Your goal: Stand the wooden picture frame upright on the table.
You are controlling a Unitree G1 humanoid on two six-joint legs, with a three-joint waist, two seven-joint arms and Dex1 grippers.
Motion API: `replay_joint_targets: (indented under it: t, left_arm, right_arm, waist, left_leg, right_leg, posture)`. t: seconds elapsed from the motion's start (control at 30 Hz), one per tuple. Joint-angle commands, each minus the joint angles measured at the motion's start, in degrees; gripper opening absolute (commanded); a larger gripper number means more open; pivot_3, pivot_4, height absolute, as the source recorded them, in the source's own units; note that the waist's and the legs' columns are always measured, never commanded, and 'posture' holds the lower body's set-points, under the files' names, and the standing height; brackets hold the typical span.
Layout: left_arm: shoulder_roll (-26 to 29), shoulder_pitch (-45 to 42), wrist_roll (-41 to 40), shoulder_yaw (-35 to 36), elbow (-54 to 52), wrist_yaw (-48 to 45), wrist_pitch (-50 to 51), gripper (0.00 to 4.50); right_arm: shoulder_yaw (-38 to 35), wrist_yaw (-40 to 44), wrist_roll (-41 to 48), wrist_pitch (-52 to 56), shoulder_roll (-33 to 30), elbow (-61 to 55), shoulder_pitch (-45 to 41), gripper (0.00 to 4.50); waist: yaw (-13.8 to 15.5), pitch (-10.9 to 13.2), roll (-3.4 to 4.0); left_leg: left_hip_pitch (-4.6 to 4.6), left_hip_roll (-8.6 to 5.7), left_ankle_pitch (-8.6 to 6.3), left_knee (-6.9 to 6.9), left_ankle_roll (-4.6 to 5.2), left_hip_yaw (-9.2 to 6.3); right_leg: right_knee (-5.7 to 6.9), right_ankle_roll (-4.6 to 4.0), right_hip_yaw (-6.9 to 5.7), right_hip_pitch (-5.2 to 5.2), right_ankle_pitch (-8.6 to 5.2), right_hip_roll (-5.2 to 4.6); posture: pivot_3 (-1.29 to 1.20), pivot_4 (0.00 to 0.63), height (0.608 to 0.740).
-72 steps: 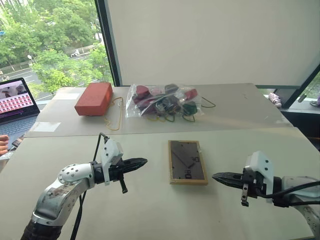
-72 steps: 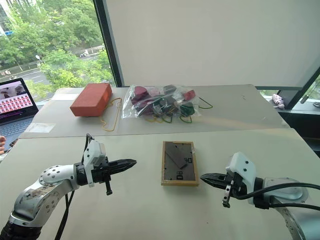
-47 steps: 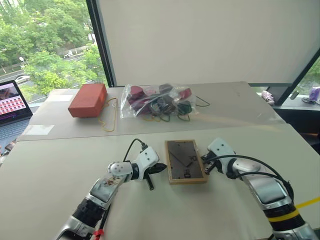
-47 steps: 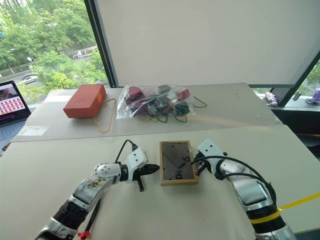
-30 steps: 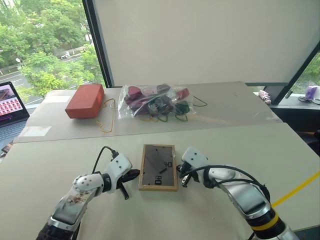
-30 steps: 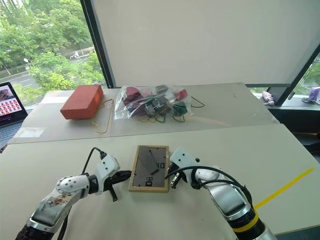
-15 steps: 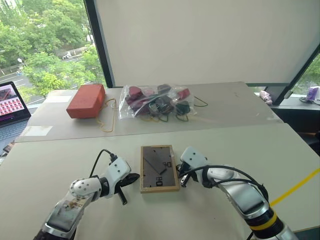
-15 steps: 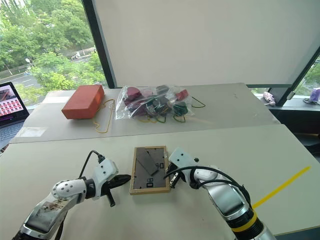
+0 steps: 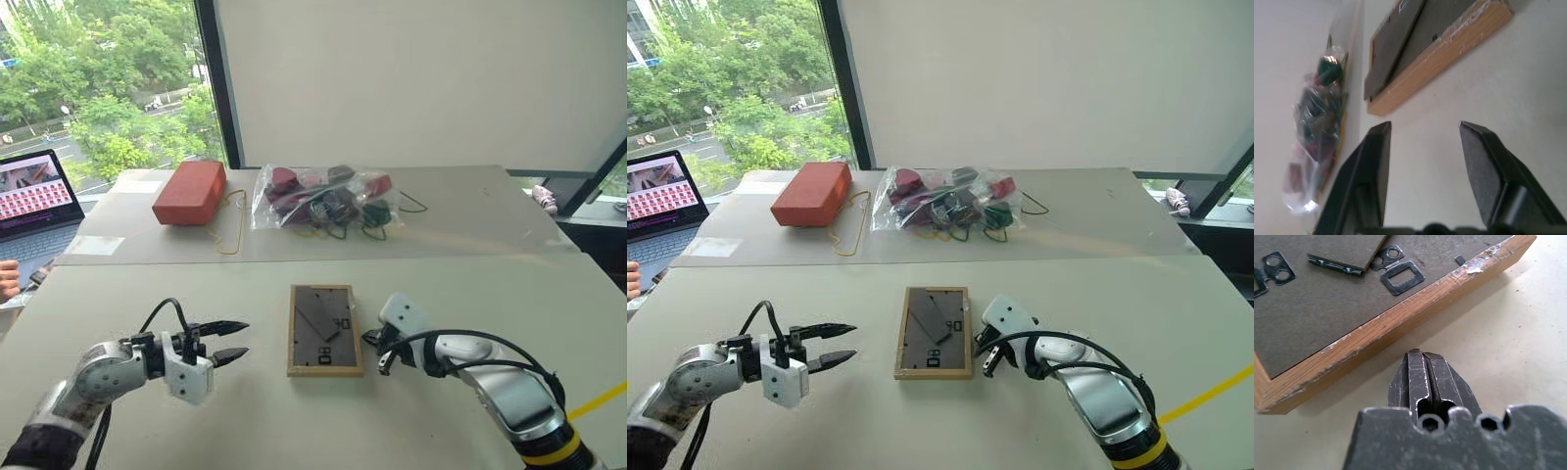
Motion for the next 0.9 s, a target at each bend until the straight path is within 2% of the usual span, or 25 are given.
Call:
replay_joint_targets:
  t: [0.03, 0.23, 0.33, 0.5, 0.63, 0.73, 0.83, 0.9]
  left_arm:
    - [-1.73, -5.63, 14.37, -1.59, 9.8, 8.55, -8.67, 3.67]
    - [-5.7, -13.84, 32.93, -8.79, 14.31, 25.88, -8.11, 3.67]
    - [-7.73, -16.93, 38.91, -14.2, 14.74, 34.1, -5.86, 3.67]
    - [-7.39, -19.96, 44.04, -20.99, 15.29, 45.98, -3.71, 3.67]
    - [-5.12, -21.24, 45.89, -25.22, 15.23, 53.03, -3.04, 3.67]
    - [-3.37, -21.57, 46.28, -27.88, 15.46, 56.19, -2.82, 2.79]
    - [-2.19, -21.5, 46.63, -30.05, 14.75, 58.92, -1.86, 1.49]
    - [-1.59, -21.07, 46.84, -31.26, 14.13, 60.38, -0.93, 1.18]
  right_arm:
    - [0.96, 0.05, 0.85, 2.34, 0.17, -0.42, 0.38, 0.0]
    - [2.77, -1.44, 0.67, 4.67, 1.61, -1.6, -0.39, 0.0]
    - [5.22, -1.82, 0.84, 6.65, 3.46, -2.07, -2.21, 0.0]
    - [6.19, -3.4, 0.7, 8.67, 5.78, -1.63, -4.67, 0.0]
    - [5.34, -3.89, 0.37, 9.2, 5.0, -0.97, -4.17, 0.0]
    - [3.71, -3.99, 0.09, 9.07, 3.61, 0.11, -3.76, 0.0]
    - [0.88, -4.17, 0.02, 8.74, 2.06, 2.37, -4.45, 0.0]
    - [-2.5, -3.9, 0.86, 8.36, 1.14, 4.67, -6.49, 0.0]
  waist:
    - [-0.27, 0.0, 0.0]
    - [-0.17, -0.43, 0.03]
    - [-0.01, -0.74, 0.14]
    - [-0.39, -0.88, 0.19]
    - [-0.4, -0.88, 0.18]
    - [-0.66, -0.88, 0.18]
    - [-0.76, -0.89, 0.18]
    - [-0.73, -0.89, 0.17]
  left_leg:
    - [0.0, 0.0, -0.01, -0.01, 0.01, 0.02]
    - [0.06, -0.02, 0.0, 0.04, 0.0, -0.01]
    - [0.11, -0.02, 0.01, 0.05, 0.0, -0.04]
    - [0.21, -0.01, 0.01, 0.03, 0.0, -0.04]
    - [0.2, -0.02, 0.01, 0.03, 0.0, -0.06]
    - [0.17, -0.02, 0.01, 0.02, 0.0, -0.05]
    - [0.08, -0.02, 0.01, 0.01, 0.0, -0.06]
    - [0.08, -0.04, 0.01, 0.03, 0.0, -0.05]
  right_leg:
    - [0.0, 0.0, 0.0, -0.02, 0.0, 0.0]
    - [0.03, 0.1, -0.05, 0.16, 0.05, -0.01]
    - [0.05, 0.11, -0.06, 0.23, 0.05, -0.01]
    - [0.1, 0.11, -0.05, 0.27, 0.05, 0.0]
    - [0.16, 0.12, -0.06, 0.26, 0.05, -0.01]
    - [0.16, 0.12, -0.06, 0.19, 0.05, -0.01]
    - [0.43, 0.12, -0.06, 0.08, 0.05, 0.0]
    - [0.47, 0.12, -0.07, 0.1, 0.05, -0.02]
  posture:
    - [0.0, 0.15, 0.74]
    - [0.0, 0.15, 0.74]
    - [0.0, 0.15, 0.74]
    - [0.0, 0.15, 0.74]
    - [0.0, 0.15, 0.74]
    - [0.0, 0.15, 0.74]
    - [0.0, 0.15, 0.74]
    - [0.0, 0.15, 0.74]
